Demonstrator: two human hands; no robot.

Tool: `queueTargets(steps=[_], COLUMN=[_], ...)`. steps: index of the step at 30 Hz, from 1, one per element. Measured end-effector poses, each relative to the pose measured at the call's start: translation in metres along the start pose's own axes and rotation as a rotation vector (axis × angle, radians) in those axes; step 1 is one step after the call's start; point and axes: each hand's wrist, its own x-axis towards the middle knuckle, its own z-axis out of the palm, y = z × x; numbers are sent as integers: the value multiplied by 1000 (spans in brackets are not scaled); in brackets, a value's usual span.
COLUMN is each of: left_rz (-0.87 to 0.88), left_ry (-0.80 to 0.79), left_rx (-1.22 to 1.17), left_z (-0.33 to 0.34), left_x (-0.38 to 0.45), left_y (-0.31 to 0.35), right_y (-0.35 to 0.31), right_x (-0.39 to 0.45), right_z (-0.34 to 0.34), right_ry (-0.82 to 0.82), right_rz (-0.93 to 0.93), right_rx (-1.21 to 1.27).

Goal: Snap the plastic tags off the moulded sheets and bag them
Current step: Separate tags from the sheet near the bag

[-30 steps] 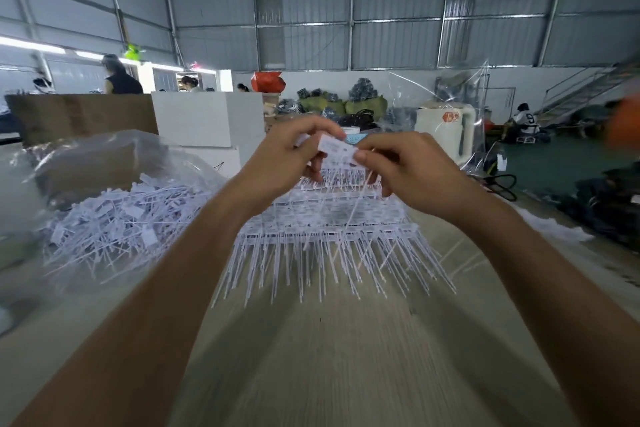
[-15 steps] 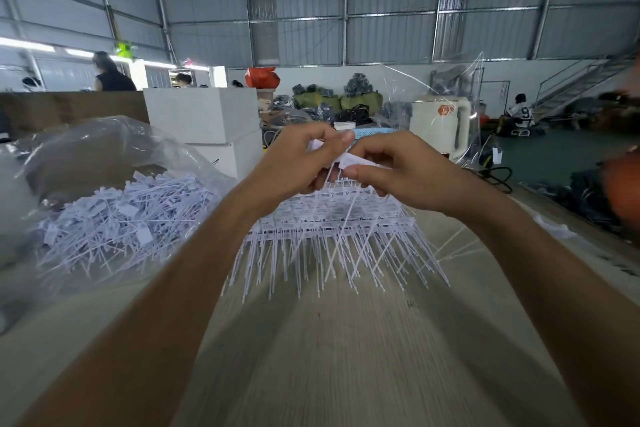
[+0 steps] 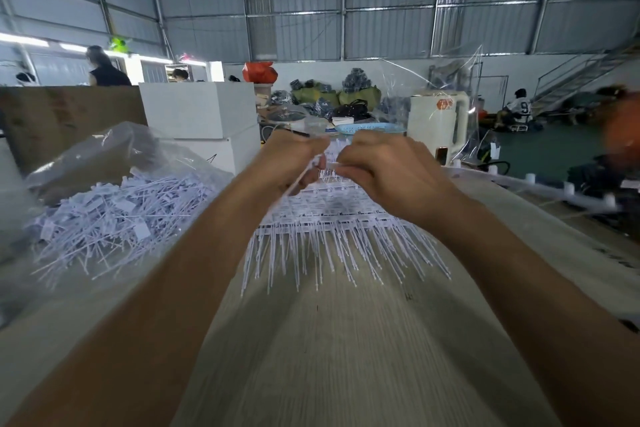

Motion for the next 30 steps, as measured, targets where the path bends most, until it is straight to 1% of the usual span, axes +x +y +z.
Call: queueTargets(steps=[2,4,6,8,11,13,15,18,20,23,25,27,29,30], left_rz=[16,98,142,135,126,142,134,131,187,303,295,245,214,210], left_ry=[50,80,71,64,69,37,-3,-33,-39,-14,5,30,36,37], left_rx=[-21,-74,-148,-186,-158,-148,-187,-242,-226,-169,-256,-414,-524,-534], left_z=[-11,-22,-29,-28,-23,-20,-18,-17,-15,-12,-8,-4,-3,-3], left_x=[1,2,3,3,2,0,-2,-2,-3,-3,-2,-1,0,1], left_y=[-4,-4,-3,-2,-2,-2,1,3,4,3,3,4,4,3], right_y=[-1,2,6,7,4,2,3,6,7,4,4,4,4,3], right_x=[2,2,1,0,0,0,0,0,1,2,2,3,2,1], right_z=[2,4,8,9,10,10,11,10,11,12,13,13,14,15], right_ry=[-8,-32,-64,-65,-40,-12,17,47,24,-39,-12,1,-39,-63], right_rz=[10,56,94,117,172,237,257,221,215,223,227,236,241,246], right_rx=[26,67,93,155,291,428,529,536,535,606,604,574,527,511])
